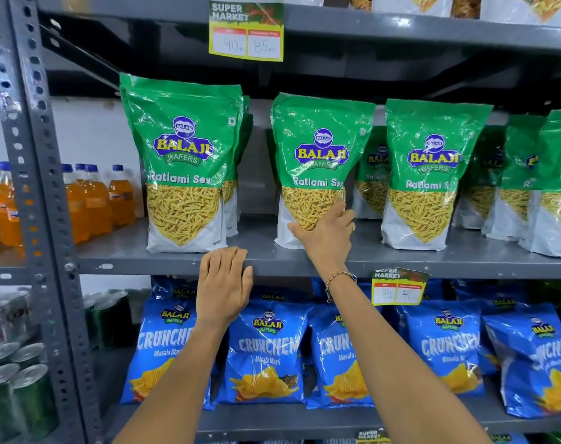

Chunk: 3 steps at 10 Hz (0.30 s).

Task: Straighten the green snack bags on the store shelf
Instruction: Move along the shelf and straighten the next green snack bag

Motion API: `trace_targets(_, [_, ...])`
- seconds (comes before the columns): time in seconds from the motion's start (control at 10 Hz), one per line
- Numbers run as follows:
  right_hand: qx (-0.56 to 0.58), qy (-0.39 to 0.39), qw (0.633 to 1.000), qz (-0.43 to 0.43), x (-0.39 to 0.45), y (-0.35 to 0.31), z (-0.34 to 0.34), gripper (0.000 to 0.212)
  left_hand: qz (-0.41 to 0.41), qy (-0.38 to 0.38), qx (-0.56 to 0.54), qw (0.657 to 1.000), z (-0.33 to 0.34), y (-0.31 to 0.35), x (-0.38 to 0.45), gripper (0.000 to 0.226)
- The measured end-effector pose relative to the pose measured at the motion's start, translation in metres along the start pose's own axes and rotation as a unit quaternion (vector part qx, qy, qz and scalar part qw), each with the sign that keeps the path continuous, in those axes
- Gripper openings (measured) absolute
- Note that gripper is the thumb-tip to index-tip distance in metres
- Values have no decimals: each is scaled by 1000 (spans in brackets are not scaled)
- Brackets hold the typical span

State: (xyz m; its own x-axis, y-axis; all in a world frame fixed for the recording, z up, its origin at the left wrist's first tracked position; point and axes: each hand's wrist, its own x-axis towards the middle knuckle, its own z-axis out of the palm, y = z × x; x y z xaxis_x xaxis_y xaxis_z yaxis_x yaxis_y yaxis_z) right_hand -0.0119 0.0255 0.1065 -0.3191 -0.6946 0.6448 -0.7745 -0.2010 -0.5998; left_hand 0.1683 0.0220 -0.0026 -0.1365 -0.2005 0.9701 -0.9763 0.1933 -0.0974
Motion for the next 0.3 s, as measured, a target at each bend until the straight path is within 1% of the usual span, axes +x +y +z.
trace_targets(0.1, [-13,-12,1000,-2,-4,-2,-4,108,-1,-9,3,1000,-4,1,2,33])
trace_targets(0.2, [-21,-39,999,-1,-6,-2,-6,108,-18,-24,-2,1000,-10,7,2,35])
trace_targets(0.3, [-34,-62,997,-1,-13,-5,-16,103,-80,-31,-30,996,-21,18,14,33])
